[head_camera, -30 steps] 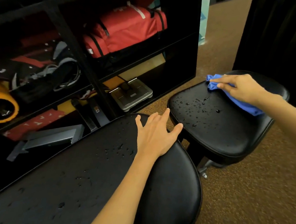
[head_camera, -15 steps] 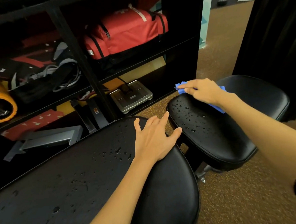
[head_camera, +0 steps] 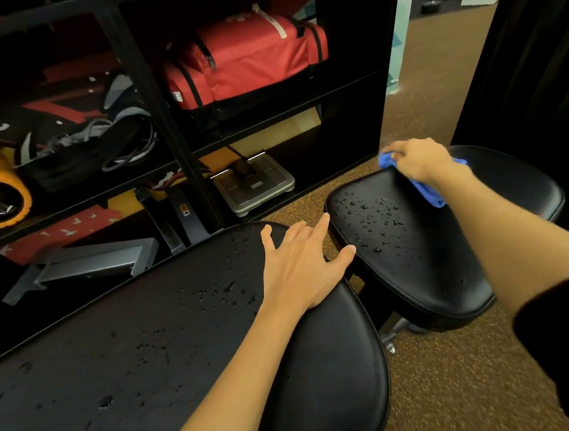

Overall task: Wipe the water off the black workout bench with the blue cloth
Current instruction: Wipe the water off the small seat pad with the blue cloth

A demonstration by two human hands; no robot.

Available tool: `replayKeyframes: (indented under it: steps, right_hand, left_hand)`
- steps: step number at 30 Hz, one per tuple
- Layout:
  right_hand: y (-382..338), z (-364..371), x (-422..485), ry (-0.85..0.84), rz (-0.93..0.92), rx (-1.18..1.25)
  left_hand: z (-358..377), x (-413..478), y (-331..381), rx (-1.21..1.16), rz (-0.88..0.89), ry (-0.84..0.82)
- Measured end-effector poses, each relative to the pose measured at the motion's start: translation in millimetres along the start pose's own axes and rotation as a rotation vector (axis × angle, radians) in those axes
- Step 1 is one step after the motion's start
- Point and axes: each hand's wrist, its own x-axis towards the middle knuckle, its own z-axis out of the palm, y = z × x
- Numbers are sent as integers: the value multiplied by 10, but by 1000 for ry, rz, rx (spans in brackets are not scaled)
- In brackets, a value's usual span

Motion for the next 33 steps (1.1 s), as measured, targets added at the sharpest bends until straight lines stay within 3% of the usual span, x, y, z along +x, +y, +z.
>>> replayKeyframes:
  steps: [5,11,14,18,23,28,33]
  right_hand:
    - [-529,118,-140,21,-173,96]
    - [-377,-19,-703,-18,-361,270]
    - [-152,-148,-718,11,-329,196]
    - [30,-94,-354,72,-153,158]
    - [-284,45,-156,70,-62,146]
    - [-617,43,-459,66,-239,220]
    - [-412,-88,-962,7,-342,286]
  left_hand:
    - [-5,8,-18,-7,-1,9]
    - [8,14,-28,-11,10,24]
    - [7,17,-27,-15,10,24]
    - [7,4,-24,-12,8,26]
    - [7,2,-25,-8,1,16]
    - [5,13,-31,-12,1,25]
    - [16,11,-39,-4,11,32]
